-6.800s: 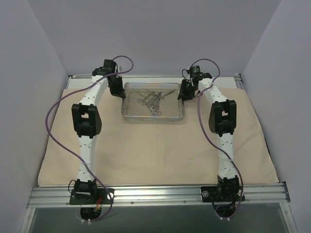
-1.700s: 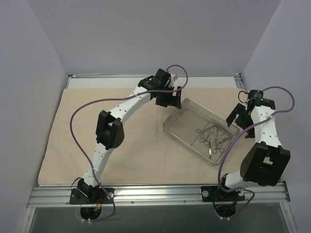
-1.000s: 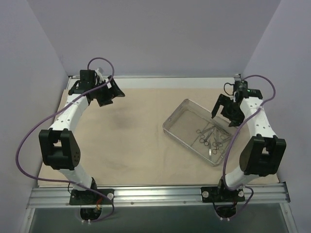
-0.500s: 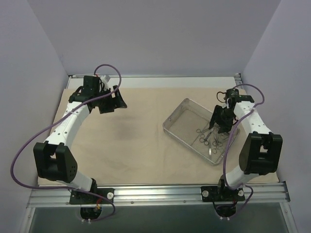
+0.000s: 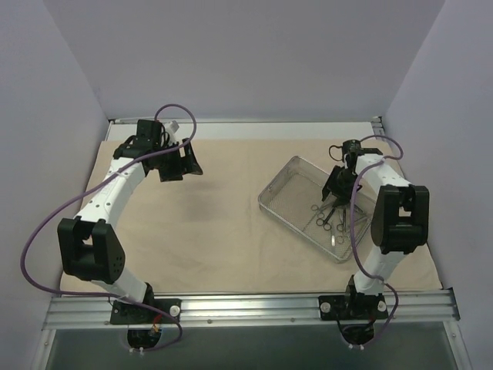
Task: Open and lay out the surgical kit
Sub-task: Pick up the medical item from the container.
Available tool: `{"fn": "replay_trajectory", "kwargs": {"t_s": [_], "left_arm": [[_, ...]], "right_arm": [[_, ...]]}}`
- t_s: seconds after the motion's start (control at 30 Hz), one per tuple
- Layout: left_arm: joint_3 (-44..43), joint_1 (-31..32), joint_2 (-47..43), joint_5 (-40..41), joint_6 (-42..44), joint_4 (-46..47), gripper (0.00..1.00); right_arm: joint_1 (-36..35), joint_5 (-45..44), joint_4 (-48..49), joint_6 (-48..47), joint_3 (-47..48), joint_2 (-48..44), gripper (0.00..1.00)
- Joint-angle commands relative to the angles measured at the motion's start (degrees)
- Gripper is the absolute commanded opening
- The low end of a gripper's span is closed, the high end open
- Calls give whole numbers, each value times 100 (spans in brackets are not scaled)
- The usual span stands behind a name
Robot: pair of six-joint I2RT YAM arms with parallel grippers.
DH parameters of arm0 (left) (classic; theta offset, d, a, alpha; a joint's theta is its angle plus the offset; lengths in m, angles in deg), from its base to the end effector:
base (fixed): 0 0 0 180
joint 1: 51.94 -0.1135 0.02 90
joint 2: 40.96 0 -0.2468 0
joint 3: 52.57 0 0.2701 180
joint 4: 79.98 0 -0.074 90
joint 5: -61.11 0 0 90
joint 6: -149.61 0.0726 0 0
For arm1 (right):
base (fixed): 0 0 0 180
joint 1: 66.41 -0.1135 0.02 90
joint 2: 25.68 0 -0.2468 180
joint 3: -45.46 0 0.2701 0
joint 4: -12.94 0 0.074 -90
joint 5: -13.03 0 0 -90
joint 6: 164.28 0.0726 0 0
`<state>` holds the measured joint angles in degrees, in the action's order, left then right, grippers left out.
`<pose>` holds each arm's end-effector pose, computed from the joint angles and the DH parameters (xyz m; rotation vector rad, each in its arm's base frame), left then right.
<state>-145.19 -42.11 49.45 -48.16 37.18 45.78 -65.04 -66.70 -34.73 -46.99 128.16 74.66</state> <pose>0.3697 -0.0884 0.2583 -0.1302 2.5208 -0.6518 0.3826 0.0038 0.1423 0.6254 2.6657 0.3741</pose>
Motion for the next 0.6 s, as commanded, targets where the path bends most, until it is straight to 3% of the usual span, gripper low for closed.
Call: {"fn": "replay_trajectory", "kwargs": {"t_s": [0.0, 0.57], "left_arm": [[-327, 28, 90, -156, 134, -8, 84], [-432, -7, 187, -95, 328, -166, 84]], "right_arm": [[-49, -305, -138, 566, 326, 355, 40], [-101, -789, 64, 1498, 168, 1093, 37]]}}
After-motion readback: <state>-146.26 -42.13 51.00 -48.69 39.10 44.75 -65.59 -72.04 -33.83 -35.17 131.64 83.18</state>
